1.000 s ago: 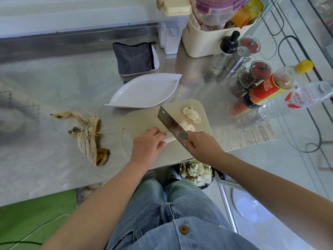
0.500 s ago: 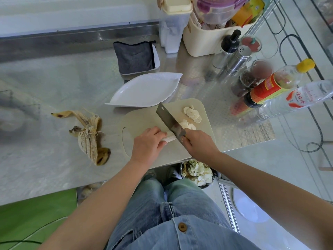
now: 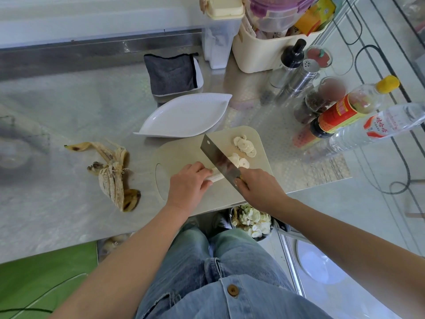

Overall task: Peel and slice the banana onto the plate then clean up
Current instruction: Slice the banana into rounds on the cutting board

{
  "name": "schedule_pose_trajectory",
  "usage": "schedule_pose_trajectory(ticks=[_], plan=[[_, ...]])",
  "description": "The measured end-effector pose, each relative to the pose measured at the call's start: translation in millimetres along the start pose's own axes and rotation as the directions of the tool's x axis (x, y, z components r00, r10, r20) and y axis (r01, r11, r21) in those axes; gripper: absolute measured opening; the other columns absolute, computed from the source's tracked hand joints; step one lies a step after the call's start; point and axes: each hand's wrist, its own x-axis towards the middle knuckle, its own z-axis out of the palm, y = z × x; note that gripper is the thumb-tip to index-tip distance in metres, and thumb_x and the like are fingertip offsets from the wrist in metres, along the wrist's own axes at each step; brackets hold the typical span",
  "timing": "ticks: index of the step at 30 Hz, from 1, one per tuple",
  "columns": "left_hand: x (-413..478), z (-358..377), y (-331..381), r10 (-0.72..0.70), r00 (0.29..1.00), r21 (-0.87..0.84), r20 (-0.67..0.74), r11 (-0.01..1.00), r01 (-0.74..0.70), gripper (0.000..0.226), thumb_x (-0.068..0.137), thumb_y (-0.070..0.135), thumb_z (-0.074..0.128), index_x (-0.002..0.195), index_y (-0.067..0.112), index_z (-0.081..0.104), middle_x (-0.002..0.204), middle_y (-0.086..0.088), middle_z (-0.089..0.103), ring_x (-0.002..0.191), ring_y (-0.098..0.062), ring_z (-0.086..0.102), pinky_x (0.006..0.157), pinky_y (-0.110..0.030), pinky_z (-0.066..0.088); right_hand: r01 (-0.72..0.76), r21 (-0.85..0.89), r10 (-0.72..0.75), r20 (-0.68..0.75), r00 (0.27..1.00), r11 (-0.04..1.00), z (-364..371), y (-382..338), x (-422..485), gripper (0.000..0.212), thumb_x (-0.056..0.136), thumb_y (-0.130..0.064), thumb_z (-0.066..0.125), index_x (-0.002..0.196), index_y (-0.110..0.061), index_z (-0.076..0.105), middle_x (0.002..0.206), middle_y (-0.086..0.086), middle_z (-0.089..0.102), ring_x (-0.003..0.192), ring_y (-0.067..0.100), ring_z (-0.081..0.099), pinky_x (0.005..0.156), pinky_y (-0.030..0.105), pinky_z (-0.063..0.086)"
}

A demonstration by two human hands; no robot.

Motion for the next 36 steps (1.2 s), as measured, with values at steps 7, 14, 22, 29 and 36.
schedule_pose_trajectory(ticks=[7,14,22,29,36], plan=[[0.4,-0.3,1.6,-0.006,1.0,-0.001,-0.012,1.0,0.006,0.025,0.067,0.023,0.084,0.089,0.021,0.072,0.083,0.006,0.063,0.069,-0.017,0.058,0.049,-0.02,0.031,-0.031,-0.005,0.031,0.028,0.999,1.0,12.9,-4.0,8.5,0.015,0.098,-0.025,0.038,0.087,-0.016,0.042,0.08,0.005,0.052,0.07,0.022,0.047,0.061,0.031,0.033],[-0.1,0.1,1.1,-0.004,1.0,0.005,-0.018,1.0,0.004,0.025,0.067,0.023,0.084,0.089,0.021,0.072,0.084,0.006,0.063,0.07,-0.017,0.058,0.05,-0.02,0.029,-0.039,0.035,0.038,0.016,0.999,0.999,22.2,-4.7,18.3,0.02,0.098,-0.025,0.039,0.096,-0.011,0.054,0.085,0.007,0.06,0.078,0.027,0.055,0.062,0.032,0.036],[0.4,-0.5,0.9,0.007,1.0,0.005,-0.008,1.0,-0.007,0.026,0.067,0.024,0.085,0.09,0.019,0.073,0.085,0.004,0.064,0.069,-0.018,0.06,0.047,-0.02,0.035,0.008,0.048,-0.006,-0.03,1.0,0.999,2.5,0.3,5.1,0.013,0.096,-0.023,0.042,0.086,-0.015,0.046,0.077,0.005,0.054,0.068,0.025,0.048,0.059,0.032,0.033],[0.3,-0.3,0.9,0.005,1.0,0.015,-0.002,1.0,-0.005,0.024,0.068,0.025,0.083,0.09,0.021,0.072,0.085,0.004,0.064,0.069,-0.017,0.059,0.049,-0.019,0.032,0.006,0.012,-0.006,0.002,1.0,1.0,0.7,-2.2,3.4,0.017,0.097,-0.025,0.041,0.082,-0.017,0.038,0.074,0.002,0.047,0.066,0.022,0.045,0.059,0.031,0.03],[0.3,1.7,0.8,-0.007,1.0,-0.002,-0.007,1.0,0.007,0.025,0.068,0.025,0.084,0.09,0.021,0.072,0.085,0.005,0.063,0.07,-0.017,0.059,0.049,-0.02,0.033,-0.022,0.023,0.021,0.017,1.0,1.0,11.7,-6.0,12.7,0.018,0.098,-0.024,0.039,0.093,-0.011,0.05,0.078,0.005,0.052,0.07,0.023,0.046,0.061,0.031,0.033]])
